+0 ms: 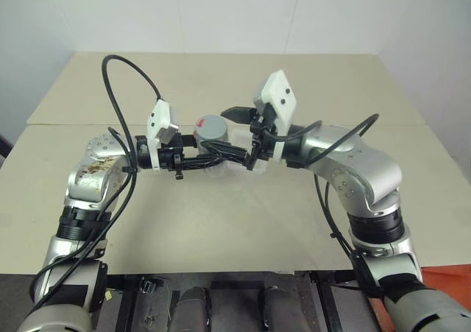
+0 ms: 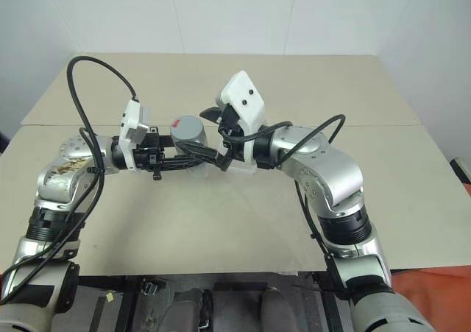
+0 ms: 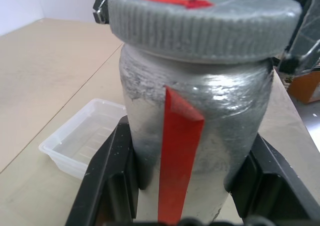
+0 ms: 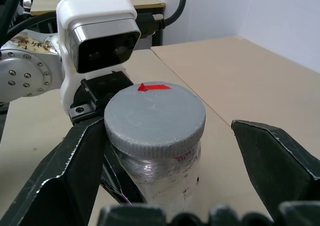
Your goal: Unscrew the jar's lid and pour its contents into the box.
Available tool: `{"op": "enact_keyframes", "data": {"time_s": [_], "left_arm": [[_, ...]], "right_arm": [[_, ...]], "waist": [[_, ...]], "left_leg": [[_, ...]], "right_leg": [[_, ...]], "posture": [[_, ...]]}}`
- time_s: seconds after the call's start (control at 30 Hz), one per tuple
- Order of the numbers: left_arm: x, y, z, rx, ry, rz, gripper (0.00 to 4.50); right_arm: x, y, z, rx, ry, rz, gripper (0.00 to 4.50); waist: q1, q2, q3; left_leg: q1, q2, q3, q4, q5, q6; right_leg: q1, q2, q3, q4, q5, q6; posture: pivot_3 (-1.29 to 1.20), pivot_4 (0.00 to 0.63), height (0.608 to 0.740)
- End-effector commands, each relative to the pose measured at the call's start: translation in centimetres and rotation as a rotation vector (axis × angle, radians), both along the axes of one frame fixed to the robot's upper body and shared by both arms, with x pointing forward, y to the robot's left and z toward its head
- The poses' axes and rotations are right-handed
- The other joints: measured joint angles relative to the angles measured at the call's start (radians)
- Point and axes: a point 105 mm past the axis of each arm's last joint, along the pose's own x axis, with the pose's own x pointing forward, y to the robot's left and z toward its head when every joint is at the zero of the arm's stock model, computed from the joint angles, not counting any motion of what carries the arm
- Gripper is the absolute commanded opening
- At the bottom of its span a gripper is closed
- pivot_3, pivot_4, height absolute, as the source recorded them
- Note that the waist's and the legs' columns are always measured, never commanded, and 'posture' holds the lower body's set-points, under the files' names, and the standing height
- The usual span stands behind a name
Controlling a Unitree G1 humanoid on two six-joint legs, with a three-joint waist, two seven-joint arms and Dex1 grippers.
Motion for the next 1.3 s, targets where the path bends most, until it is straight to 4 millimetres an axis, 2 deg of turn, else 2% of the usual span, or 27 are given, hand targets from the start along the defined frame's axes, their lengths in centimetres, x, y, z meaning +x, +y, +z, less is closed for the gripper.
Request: {"op": "enact_keyframes", "data": {"time_s": [0.03,0.43,0.63,1.3], "left_arm": [[-0.5,0.1,1.1,-0.005,-0.048,-0.017,1.96],[-0.6,0.1,1.2,-0.002,-0.048,-0.021,1.96],[-0.6,0.1,1.2,0.002,-0.047,-0.023,1.96],[-0.7,0.3,1.2,0.007,-0.051,-0.02,1.96]], "right_arm": [[-0.6,0.1,1.9,0.045,-0.071,0.022,4.47],[-1.0,1.0,2.6,0.07,-0.087,0.036,4.47],[-0.5,1.2,2.5,0.074,-0.078,0.012,4.47],[-0.3,-0.1,2.1,0.052,-0.075,-0.017,4.47]], "waist": [[0.0,0.0,0.0],[0.0,0.0,0.0],[0.0,0.0,0.0],[0.0,0.0,0.0]], "left_leg": [[0.0,0.0,0.0,0.0,0.0,0.0],[0.0,0.0,0.0,0.0,0.0,0.0],[0.0,0.0,0.0,0.0,0.0,0.0],[0.0,0.0,0.0,0.0,0.0,0.0]], "right_leg": [[0.0,0.0,0.0,0.0,0.0,0.0],[0.0,0.0,0.0,0.0,0.0,0.0],[0.0,0.0,0.0,0.0,0.0,0.0],[0.0,0.0,0.0,0.0,0.0,0.0]], "posture": [[0.0,0.15,0.74],[0.0,0.15,0.74],[0.0,0.15,0.74],[0.0,0.15,0.74]]}}
